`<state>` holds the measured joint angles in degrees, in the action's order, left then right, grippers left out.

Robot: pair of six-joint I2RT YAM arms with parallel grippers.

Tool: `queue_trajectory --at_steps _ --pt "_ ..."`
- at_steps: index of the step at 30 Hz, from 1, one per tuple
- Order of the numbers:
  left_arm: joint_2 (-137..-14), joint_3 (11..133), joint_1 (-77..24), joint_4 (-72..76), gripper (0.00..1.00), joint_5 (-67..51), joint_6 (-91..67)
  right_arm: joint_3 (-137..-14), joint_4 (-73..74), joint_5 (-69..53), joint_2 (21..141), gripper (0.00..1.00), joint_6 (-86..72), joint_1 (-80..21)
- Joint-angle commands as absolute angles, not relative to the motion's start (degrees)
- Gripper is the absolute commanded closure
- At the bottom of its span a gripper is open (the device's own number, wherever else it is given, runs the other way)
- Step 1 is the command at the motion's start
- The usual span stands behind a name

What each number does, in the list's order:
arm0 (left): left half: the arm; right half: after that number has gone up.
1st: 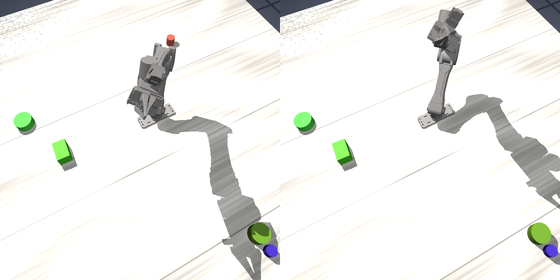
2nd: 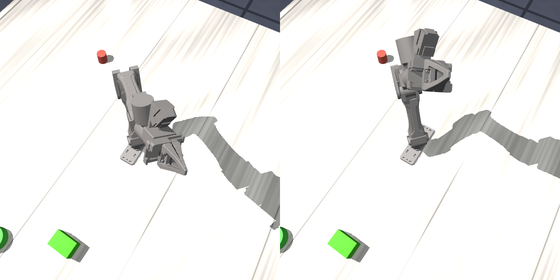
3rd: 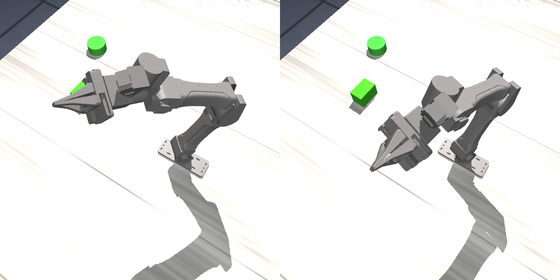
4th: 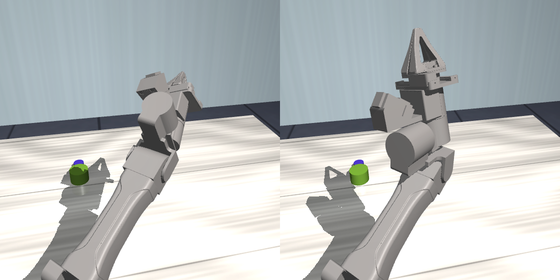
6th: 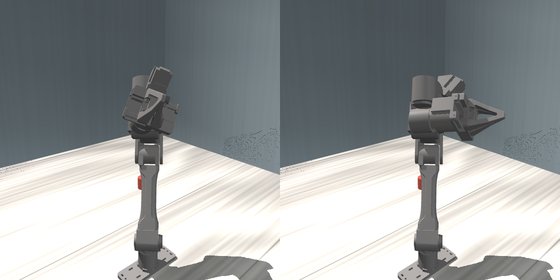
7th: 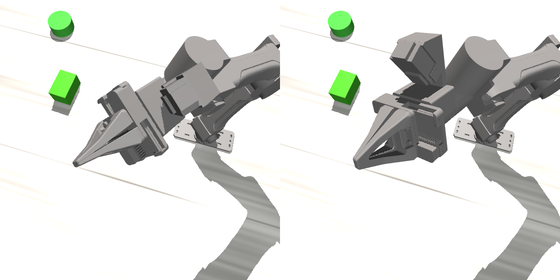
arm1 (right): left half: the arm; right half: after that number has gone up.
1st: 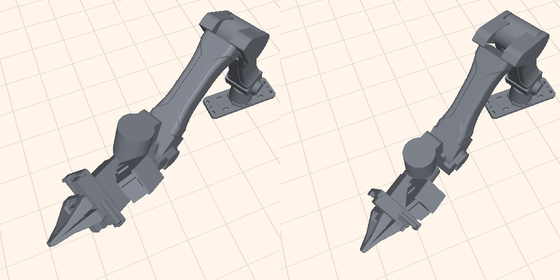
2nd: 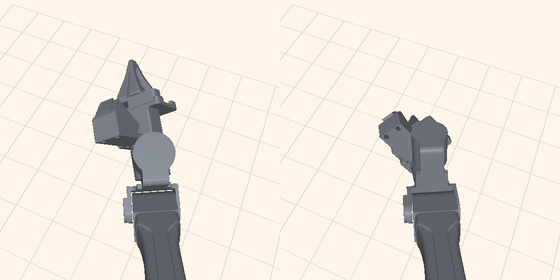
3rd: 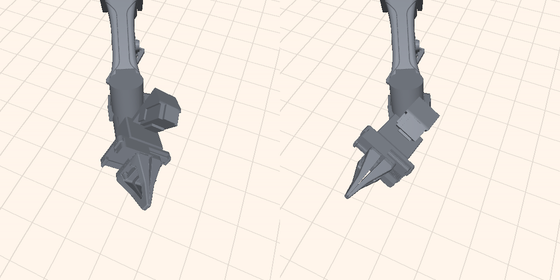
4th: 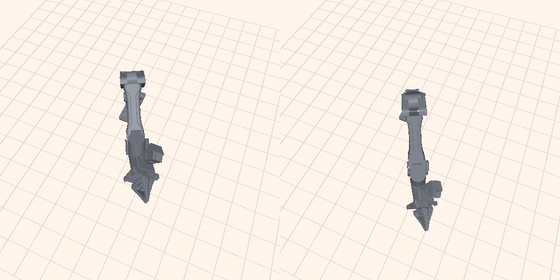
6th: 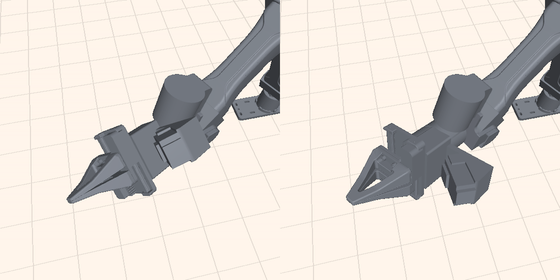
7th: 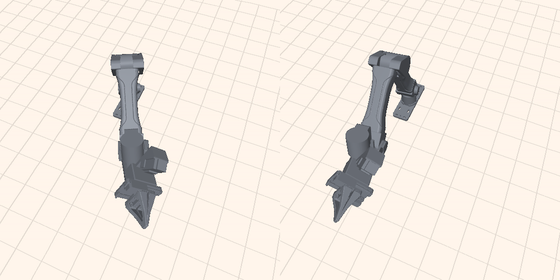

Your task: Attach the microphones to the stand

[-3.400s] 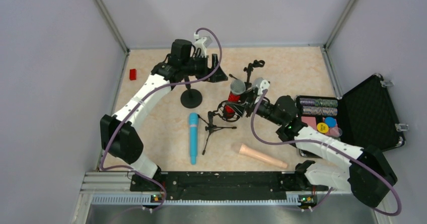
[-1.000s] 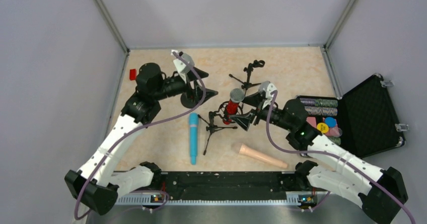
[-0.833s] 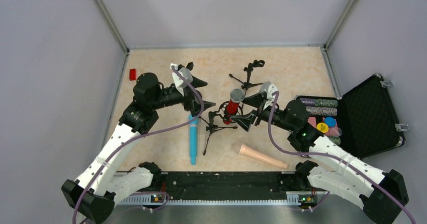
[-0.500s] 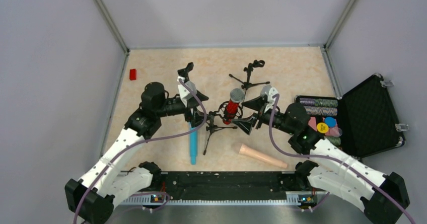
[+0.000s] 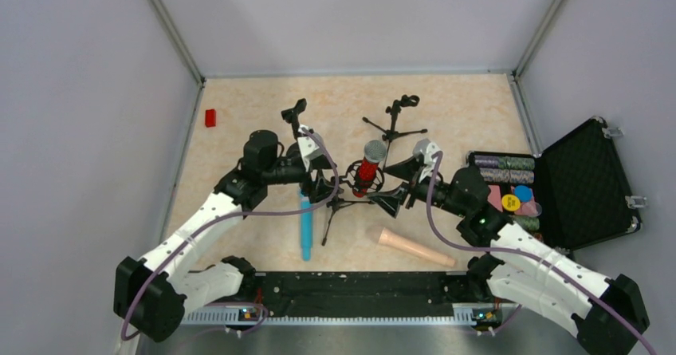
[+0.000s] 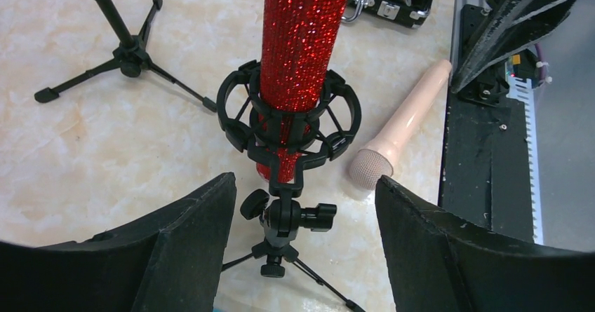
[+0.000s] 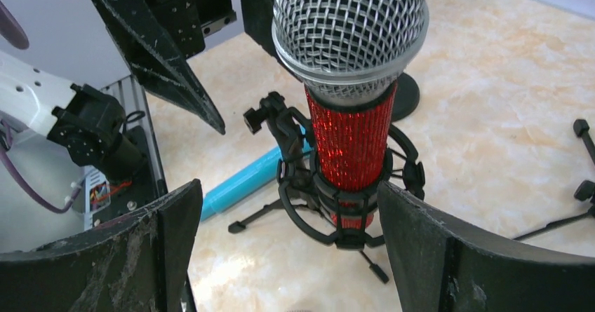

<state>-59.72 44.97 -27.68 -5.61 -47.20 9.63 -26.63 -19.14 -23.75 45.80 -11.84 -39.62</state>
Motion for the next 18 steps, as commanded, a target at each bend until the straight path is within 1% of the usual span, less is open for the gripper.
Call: queue_trajectory --at_steps 1,6,11,18 --pt "-60.9 45.5 -28.9 -3.7 0.23 -44.1 11.5 -25.8 -22.4 -24.1 44.7 0.09 -13.5 -39.9" --pt "-62.1 45.6 -30.1 -5.4 0.23 -41.8 13.1 -25.7 -23.0 -24.1 44.8 0.08 -13.0 -39.9" --pt "-64.0 46.0 -31.2 -7.5 0.26 -39.7 14.1 -25.4 -23.9 -24.0 45.2 0.08 -12.6 -39.9" --pt "-65.5 46.8 -32.0 -8.4 0.36 -36.5 14.7 -25.2 -25.9 -24.6 45.9 0.08 -12.8 -39.9"
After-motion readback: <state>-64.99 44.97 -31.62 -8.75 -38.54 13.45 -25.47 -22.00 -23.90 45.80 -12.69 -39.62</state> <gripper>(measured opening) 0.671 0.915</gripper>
